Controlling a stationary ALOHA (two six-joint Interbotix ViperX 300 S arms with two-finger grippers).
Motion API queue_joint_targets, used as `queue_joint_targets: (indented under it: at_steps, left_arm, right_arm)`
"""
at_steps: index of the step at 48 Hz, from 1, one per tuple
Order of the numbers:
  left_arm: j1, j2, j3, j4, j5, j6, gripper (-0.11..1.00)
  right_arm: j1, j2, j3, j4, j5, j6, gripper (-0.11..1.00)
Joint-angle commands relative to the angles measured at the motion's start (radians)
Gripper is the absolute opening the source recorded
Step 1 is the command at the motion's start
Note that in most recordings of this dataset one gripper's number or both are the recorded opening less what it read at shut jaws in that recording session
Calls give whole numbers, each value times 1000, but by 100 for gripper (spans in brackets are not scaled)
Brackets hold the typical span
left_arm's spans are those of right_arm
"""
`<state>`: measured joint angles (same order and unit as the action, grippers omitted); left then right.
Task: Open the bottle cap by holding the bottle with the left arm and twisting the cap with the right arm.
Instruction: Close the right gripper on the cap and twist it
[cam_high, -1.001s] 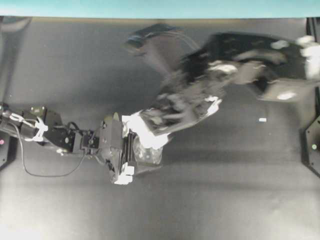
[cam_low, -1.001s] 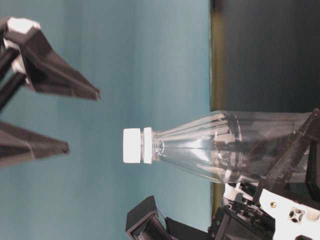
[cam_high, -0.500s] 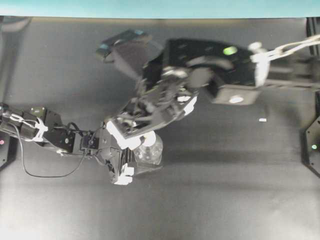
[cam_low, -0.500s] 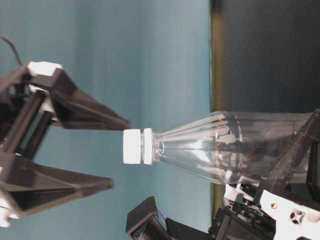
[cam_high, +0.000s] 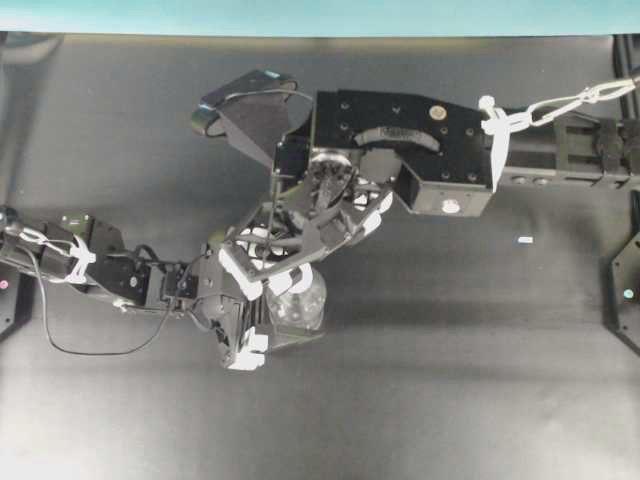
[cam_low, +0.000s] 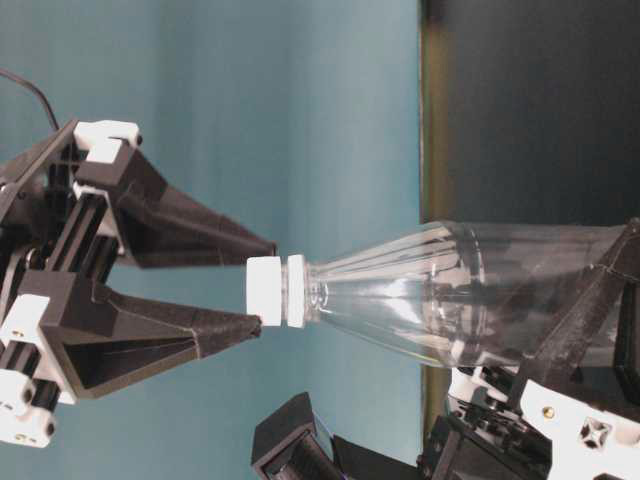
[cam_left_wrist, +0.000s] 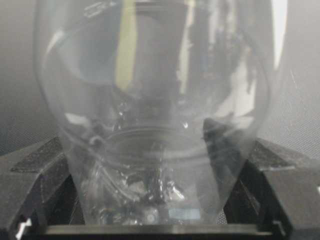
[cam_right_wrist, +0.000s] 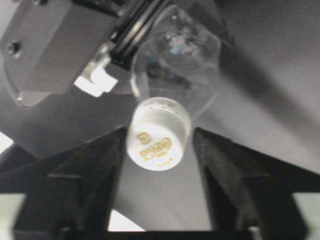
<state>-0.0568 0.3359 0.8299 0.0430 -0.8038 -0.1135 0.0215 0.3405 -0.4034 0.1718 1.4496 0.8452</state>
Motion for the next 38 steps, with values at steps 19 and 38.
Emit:
queue_joint_targets:
  at_steps: [19,38]
  left_arm:
    - [-6,0,0,3,9,-3,81]
    - [-8,0,0,5,9,-3,81]
  right_arm:
    - [14,3,-17,-2,35,-173,39]
    - [29,18,-52,-3,67,-759,39]
